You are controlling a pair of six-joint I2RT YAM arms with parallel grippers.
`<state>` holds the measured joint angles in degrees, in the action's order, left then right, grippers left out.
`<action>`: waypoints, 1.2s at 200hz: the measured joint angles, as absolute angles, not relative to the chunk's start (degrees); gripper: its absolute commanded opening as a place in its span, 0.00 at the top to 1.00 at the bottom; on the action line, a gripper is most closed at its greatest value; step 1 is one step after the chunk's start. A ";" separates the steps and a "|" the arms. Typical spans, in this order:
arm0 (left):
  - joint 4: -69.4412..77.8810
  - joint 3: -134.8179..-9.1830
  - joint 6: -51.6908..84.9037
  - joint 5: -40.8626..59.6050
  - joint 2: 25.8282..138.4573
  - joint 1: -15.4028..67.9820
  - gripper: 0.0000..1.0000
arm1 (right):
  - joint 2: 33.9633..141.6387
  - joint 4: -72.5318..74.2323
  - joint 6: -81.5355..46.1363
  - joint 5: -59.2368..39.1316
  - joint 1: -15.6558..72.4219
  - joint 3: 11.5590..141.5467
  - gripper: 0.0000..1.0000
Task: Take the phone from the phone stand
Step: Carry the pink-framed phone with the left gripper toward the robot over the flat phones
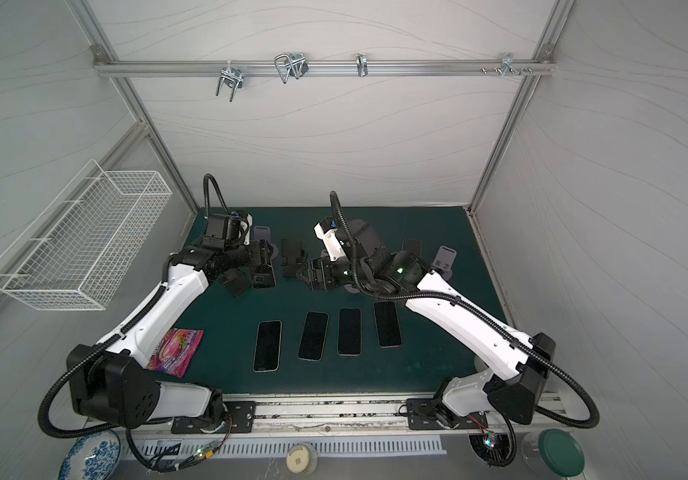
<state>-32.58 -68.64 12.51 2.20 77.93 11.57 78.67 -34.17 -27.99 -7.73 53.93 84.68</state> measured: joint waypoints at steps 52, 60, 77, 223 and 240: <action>-34.06 -67.61 12.51 2.35 75.61 11.60 0.40 | 78.96 -33.76 -29.21 -7.70 55.64 83.72 0.22; -34.06 -67.31 12.51 2.31 75.11 11.60 0.40 | 79.20 -33.74 -29.41 -7.73 55.94 83.66 0.23; -34.20 -66.67 12.51 2.13 73.87 11.60 0.40 | 79.70 -33.63 -30.15 -7.75 56.73 83.61 0.22; -36.23 -64.55 12.23 -0.93 71.07 11.60 0.41 | 78.17 -33.21 -32.97 -4.86 62.19 79.13 0.22; -36.56 -64.47 12.23 -1.21 71.09 11.57 0.41 | 77.78 -33.17 -32.93 -4.82 62.19 79.13 0.22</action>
<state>-36.56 -64.47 12.23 -1.21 71.09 11.57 77.78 -33.17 -32.93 -4.82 62.19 79.13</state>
